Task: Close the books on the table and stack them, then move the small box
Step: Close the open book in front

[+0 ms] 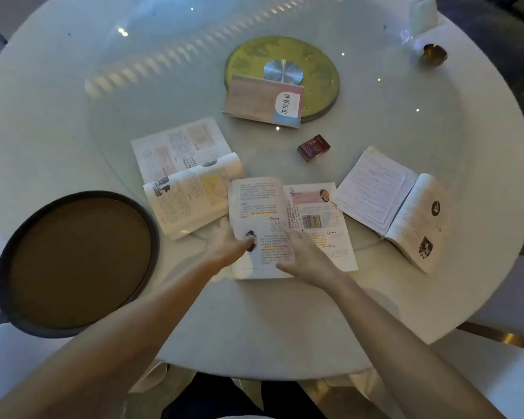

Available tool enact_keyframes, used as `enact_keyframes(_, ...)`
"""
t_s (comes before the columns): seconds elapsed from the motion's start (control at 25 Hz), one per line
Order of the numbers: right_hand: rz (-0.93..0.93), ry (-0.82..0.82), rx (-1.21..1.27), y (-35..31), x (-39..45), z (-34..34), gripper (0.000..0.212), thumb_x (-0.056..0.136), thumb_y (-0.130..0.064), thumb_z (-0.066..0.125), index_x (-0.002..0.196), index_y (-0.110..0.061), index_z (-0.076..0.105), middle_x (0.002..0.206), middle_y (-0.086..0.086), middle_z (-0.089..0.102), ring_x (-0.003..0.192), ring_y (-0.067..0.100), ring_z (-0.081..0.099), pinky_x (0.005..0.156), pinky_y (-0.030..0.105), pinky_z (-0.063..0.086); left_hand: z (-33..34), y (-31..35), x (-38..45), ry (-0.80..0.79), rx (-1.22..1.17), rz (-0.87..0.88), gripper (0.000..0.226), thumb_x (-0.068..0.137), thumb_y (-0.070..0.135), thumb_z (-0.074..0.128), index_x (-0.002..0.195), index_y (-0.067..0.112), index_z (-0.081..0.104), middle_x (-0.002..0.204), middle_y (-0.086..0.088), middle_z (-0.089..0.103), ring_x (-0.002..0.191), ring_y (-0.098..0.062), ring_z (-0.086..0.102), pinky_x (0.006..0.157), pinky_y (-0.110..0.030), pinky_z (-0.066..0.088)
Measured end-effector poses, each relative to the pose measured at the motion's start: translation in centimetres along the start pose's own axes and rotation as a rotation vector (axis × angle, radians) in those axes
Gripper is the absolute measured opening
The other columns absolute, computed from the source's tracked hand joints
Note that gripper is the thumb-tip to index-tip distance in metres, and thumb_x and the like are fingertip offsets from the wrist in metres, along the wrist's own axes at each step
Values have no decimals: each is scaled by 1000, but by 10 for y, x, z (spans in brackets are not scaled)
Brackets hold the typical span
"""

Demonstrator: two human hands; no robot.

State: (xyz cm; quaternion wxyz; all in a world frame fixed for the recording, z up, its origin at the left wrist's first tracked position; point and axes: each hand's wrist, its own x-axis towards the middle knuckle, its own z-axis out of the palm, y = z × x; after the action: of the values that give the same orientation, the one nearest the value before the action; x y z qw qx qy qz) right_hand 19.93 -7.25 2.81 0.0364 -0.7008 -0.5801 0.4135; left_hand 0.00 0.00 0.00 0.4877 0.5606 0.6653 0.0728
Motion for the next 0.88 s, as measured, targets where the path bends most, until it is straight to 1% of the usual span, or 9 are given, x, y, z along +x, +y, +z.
enact_keyframes(0.08, 63, -22, 86, 5, -3, 9, 100, 87, -32, 72, 166, -25, 11, 163, 3, 31, 147, 23, 37, 117, 38, 39, 7, -1, -6, -32, -163, -99, 45, 81, 33, 76, 117, 18, 53, 109, 5, 65, 105, -17, 60, 91, -37, 51)
enact_keyframes(0.16, 101, -44, 124, 13, -7, 23, 102, 84, -33, 74, 166, -23, 14, 160, 5, 36, 146, 23, 38, 118, 38, 38, 14, -6, -12, -46, -248, -156, 30, 86, 27, 75, 105, 21, 52, 98, 6, 63, 100, -17, 60, 82, -31, 47)
enact_keyframes(0.32, 160, -26, 256, 26, -4, 32, 105, 79, -35, 77, 165, -26, 18, 153, 4, 42, 143, 22, 40, 117, 35, 38, 24, -18, -8, -63, -344, -275, 39, 86, 34, 74, 113, 13, 56, 105, -4, 67, 91, -20, 60, 69, -30, 46)
enact_keyframes(0.4, 153, -34, 283, 31, -5, 36, 105, 80, -34, 78, 166, -25, 18, 153, 4, 41, 143, 21, 39, 118, 32, 35, 27, -24, -3, -9, -328, -278, 49, 81, 35, 78, 118, 8, 60, 113, -9, 70, 92, -21, 64, 75, -34, 53)
enact_keyframes(0.52, 149, -47, 316, 38, 0, 38, 100, 82, -32, 78, 165, -22, 23, 158, 3, 39, 149, 19, 36, 122, 31, 30, 30, -23, 2, 57, -264, -241, 63, 78, 35, 81, 130, 10, 55, 125, -7, 63, 115, -26, 62, 97, -42, 53)
enact_keyframes(0.64, 134, -70, 343, 42, 2, 38, 98, 82, -31, 79, 165, -21, 26, 164, -2, 36, 152, 17, 35, 125, 37, 32, 29, -15, 4, 35, -326, -294, 70, 67, 43, 86, 119, 13, 51, 122, -5, 62, 112, -26, 64, 95, -44, 56)
enact_keyframes(0.72, 133, -94, 363, 42, 1, 30, 91, 85, -29, 78, 163, -22, 31, 162, -5, 40, 147, 15, 41, 121, 34, 36, 28, -17, 6, 28, -346, -318, 79, 55, 49, 88, 117, 11, 57, 116, -6, 68, 102, -23, 69, 88, -43, 60)
enact_keyframes(0.8, 132, -45, 349, 48, 0, 17, 71, 91, -24, 73, 156, -18, 46, 152, -5, 50, 136, 12, 47, 112, 27, 38, 25, -12, 1, 11, -351, -280, 58, 65, 36, 90, 112, 12, 65, 105, -3, 75, 90, -18, 72, 80, -37, 60)
enact_keyframes(0.88, 216, 147, 265, 62, 3, 4, 51, 93, -19, 67, 144, -13, 59, 144, 3, 56, 133, 20, 51, 110, 30, 39, 16, -3, -4, 39, -360, -226, 42, 73, 22, 88, 107, 14, 66, 96, 1, 74, 85, -15, 72, 76, -34, 60)
